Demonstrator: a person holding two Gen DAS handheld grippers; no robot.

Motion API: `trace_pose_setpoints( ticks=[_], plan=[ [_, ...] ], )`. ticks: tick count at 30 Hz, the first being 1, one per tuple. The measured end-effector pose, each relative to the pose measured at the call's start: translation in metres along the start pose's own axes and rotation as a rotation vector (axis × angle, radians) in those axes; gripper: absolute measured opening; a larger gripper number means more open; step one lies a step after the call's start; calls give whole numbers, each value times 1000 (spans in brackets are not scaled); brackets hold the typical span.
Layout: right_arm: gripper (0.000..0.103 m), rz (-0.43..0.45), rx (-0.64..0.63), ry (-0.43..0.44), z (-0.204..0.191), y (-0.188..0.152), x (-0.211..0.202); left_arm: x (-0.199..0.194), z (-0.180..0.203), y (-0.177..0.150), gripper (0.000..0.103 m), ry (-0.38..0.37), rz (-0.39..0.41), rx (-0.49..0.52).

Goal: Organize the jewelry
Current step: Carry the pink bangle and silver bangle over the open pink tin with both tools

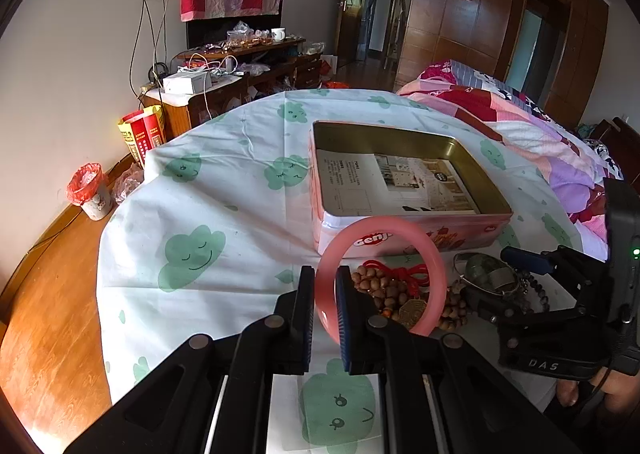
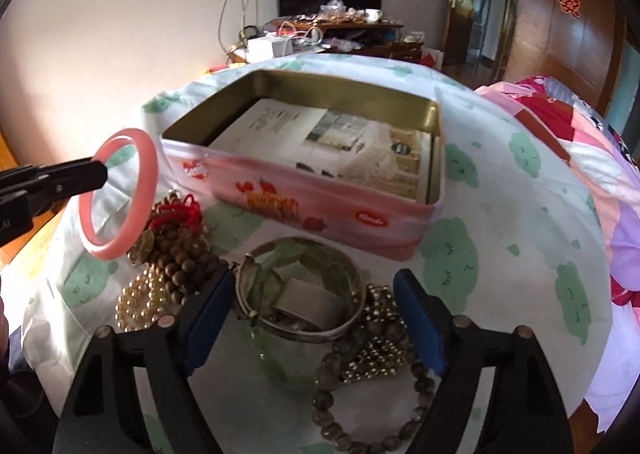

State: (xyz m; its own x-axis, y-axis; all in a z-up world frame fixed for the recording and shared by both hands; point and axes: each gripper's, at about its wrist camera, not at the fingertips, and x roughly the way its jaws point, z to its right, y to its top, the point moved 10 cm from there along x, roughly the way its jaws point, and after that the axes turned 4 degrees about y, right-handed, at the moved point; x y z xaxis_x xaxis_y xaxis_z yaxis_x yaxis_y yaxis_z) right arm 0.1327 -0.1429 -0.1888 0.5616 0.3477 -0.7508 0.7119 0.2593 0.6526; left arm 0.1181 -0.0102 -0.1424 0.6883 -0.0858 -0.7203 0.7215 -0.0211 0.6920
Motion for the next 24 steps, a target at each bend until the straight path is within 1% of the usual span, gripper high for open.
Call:
trace_pose_setpoints(
  ticks=[2, 7, 17, 24],
  plan=[
    [66, 5, -2, 16, -3, -1, -5, -1, 0, 0, 9, 0, 1, -1],
    [66, 15, -35, 8, -10, -2, -9, -1, -1, 1, 9, -2, 5, -1],
    [65, 107, -51, 1, -14, 9, -30, -5, 1, 4, 9, -7, 14, 2],
    [65, 162, -58, -26, -10, 25, -42, -7, 4, 22, 9, -9, 36, 22]
  ],
)
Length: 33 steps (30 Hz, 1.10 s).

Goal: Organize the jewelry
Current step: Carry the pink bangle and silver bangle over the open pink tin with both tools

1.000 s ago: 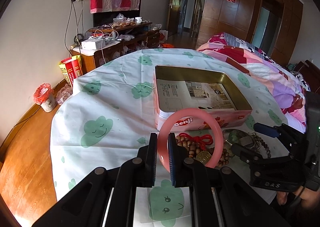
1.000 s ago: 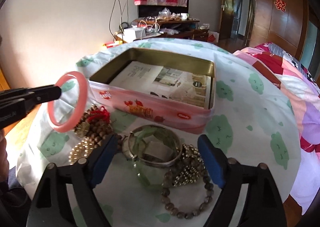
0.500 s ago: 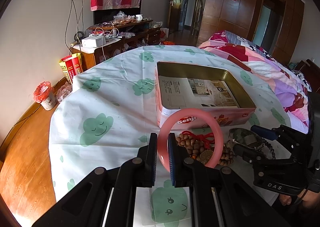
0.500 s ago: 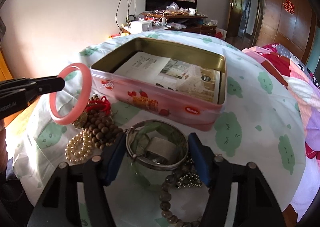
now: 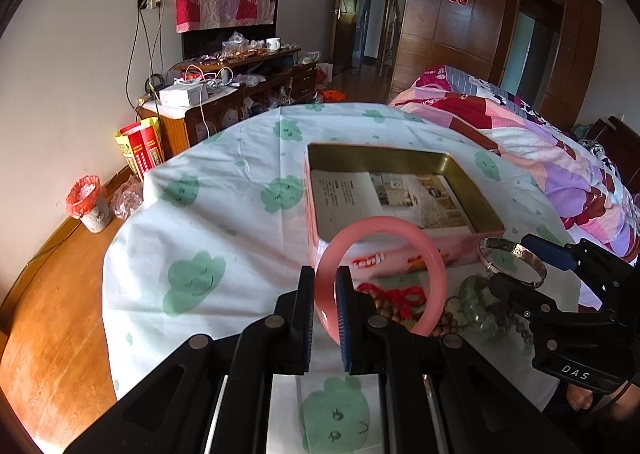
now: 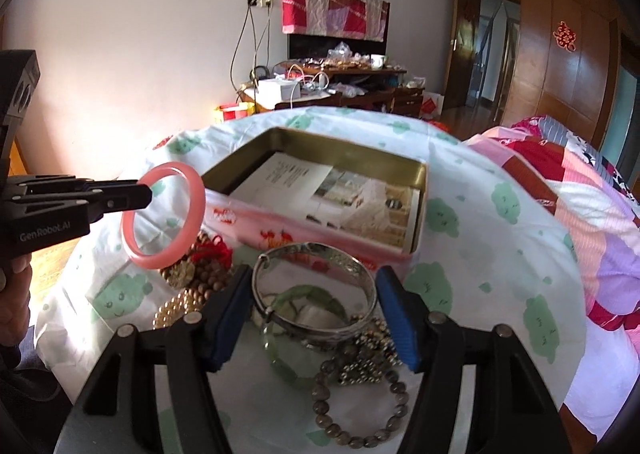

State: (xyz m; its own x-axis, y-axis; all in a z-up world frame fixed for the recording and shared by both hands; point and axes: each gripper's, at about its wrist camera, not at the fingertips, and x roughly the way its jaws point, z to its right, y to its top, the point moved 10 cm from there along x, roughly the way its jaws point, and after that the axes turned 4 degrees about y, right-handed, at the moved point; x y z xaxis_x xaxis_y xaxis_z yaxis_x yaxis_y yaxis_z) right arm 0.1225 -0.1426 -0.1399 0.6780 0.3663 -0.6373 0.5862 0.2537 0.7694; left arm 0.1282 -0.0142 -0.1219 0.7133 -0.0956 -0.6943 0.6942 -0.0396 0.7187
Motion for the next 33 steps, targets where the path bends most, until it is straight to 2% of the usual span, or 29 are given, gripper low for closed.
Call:
trace_pose_setpoints(
  ticks=[12, 21, 33],
  plan=[
    [65, 35, 14, -46, 27, 30, 4, 13, 7, 31, 9, 12, 20, 44],
    [65, 46, 4, -66, 42, 53, 21, 33, 9, 47, 9, 31, 5, 70],
    [65, 37, 25, -103, 59, 60, 45, 64, 10, 55, 9, 60, -41, 95]
  ],
)
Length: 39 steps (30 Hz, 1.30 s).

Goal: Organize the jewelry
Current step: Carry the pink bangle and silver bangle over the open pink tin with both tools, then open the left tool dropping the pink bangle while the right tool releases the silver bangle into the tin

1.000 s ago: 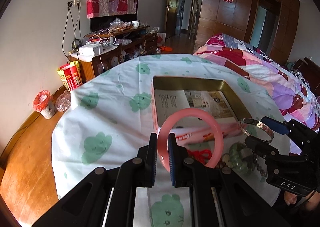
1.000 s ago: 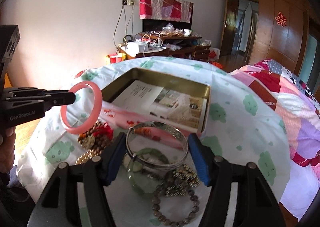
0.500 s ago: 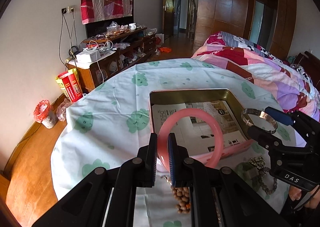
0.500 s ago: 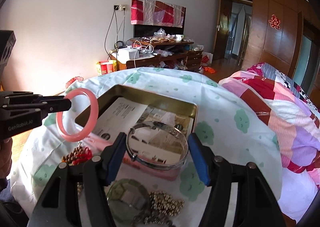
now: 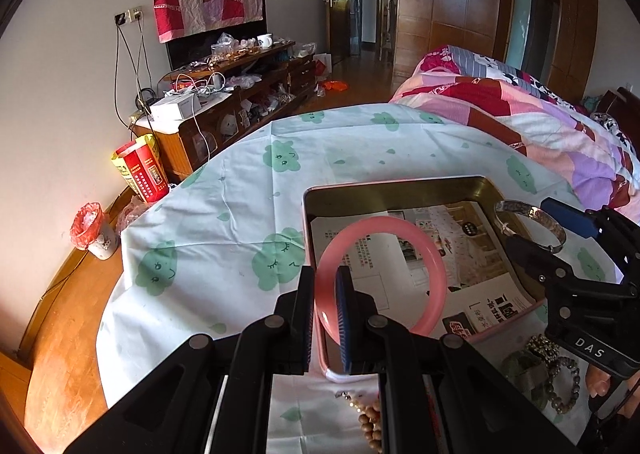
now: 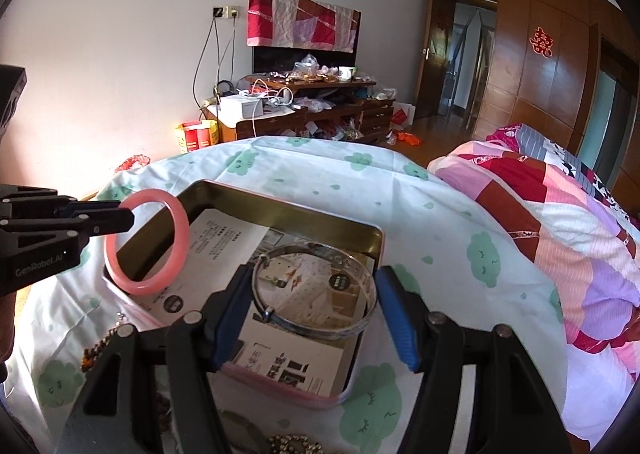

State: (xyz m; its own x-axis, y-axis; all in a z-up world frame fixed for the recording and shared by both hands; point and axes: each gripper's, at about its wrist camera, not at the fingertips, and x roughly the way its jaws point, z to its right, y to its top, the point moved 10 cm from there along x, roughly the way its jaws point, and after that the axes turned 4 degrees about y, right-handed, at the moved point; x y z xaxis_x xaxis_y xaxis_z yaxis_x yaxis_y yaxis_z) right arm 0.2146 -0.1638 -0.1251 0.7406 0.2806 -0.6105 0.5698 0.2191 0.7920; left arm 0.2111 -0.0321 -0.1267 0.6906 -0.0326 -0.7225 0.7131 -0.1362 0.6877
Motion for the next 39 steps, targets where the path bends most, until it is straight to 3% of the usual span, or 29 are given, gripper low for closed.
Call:
trace_pose_setpoints(
  ticks=[27, 31, 33, 35, 39],
  plan=[
    [66, -44, 2, -6, 2, -8, 24, 23, 10, 2, 11, 32, -32, 69],
    [77, -30, 0, 3, 1, -7, 21, 16, 9, 2, 21, 43, -20, 64],
    [79, -22, 6, -3, 3, -7, 17, 11, 5, 2, 40, 49, -13, 54],
    [79, -19, 13, 3, 3, -7, 13, 6, 1, 1, 49, 47, 2, 36],
    [81, -14, 25, -7, 6, -10, 6, -2, -10, -5, 49, 38, 1, -1]
  ],
)
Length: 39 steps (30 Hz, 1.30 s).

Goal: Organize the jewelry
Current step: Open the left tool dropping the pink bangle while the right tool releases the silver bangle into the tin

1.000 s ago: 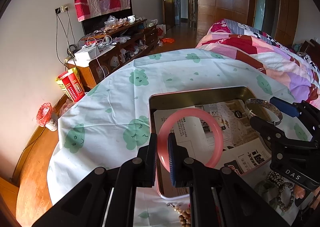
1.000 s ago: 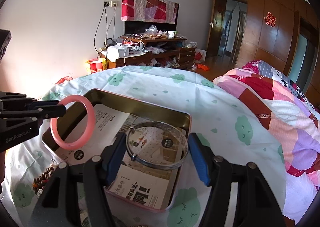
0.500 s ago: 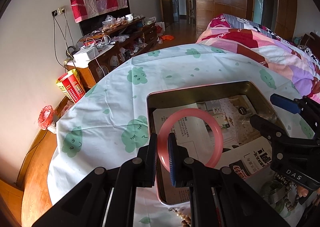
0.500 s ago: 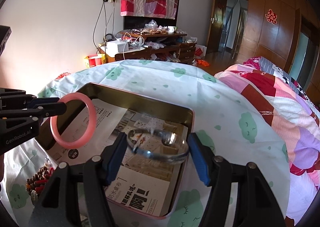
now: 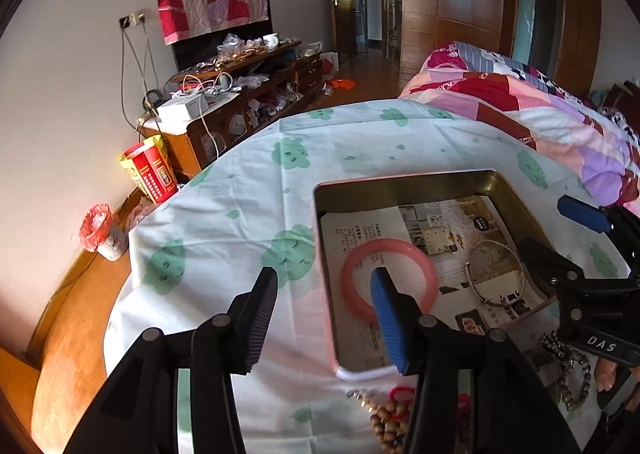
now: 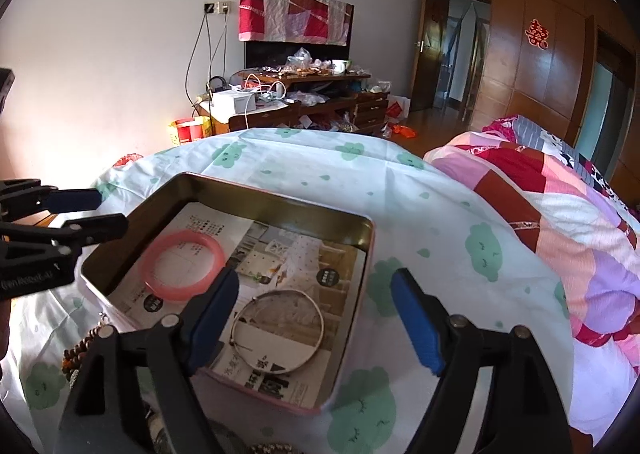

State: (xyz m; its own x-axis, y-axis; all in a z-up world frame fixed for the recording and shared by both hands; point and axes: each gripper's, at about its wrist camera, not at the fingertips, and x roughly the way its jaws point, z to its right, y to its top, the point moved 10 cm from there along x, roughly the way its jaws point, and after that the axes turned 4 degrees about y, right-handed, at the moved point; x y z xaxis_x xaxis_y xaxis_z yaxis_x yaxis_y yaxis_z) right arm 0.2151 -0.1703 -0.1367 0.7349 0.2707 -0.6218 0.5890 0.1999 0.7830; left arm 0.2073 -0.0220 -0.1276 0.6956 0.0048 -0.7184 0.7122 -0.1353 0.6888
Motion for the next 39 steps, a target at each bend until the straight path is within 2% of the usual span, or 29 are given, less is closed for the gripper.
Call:
trace_pose_setpoints(
  ticks=[12, 19, 23, 28, 29, 32, 35, 37, 39],
  plan=[
    [86, 19, 51, -3, 4, -21, -38, -32, -18, -50, 49, 1, -13, -47],
    [86, -12, 47, -4, -5, -53, -50, -43, 3, -79, 49, -37, -36, -35],
    [86, -18, 34, -8, -10, -68, -57, -44, 16, -87, 49, -71, -48, -46],
    [86, -18, 22, -20, -12, -75, -59, -39, 21, -92, 49, -74, -58, -29],
    [86, -17, 26, -18, -11, -75, -59, -38, 21, -93, 48, -77, -61, -29],
    [86, -20, 33, -15, -10, -77, -58, -36, 27, -98, 32, -107, -76, -18],
    [86, -29, 29, -18, -11, -81, -55, -38, 34, -99, 23, -130, -72, 0],
    [86, -33, 32, -17, -10, -84, -54, -39, 38, -100, 11, -159, -76, 5],
    [86, -31, 37, -17, -10, -84, -54, -41, 42, -101, 8, -166, -72, 18]
  ],
)
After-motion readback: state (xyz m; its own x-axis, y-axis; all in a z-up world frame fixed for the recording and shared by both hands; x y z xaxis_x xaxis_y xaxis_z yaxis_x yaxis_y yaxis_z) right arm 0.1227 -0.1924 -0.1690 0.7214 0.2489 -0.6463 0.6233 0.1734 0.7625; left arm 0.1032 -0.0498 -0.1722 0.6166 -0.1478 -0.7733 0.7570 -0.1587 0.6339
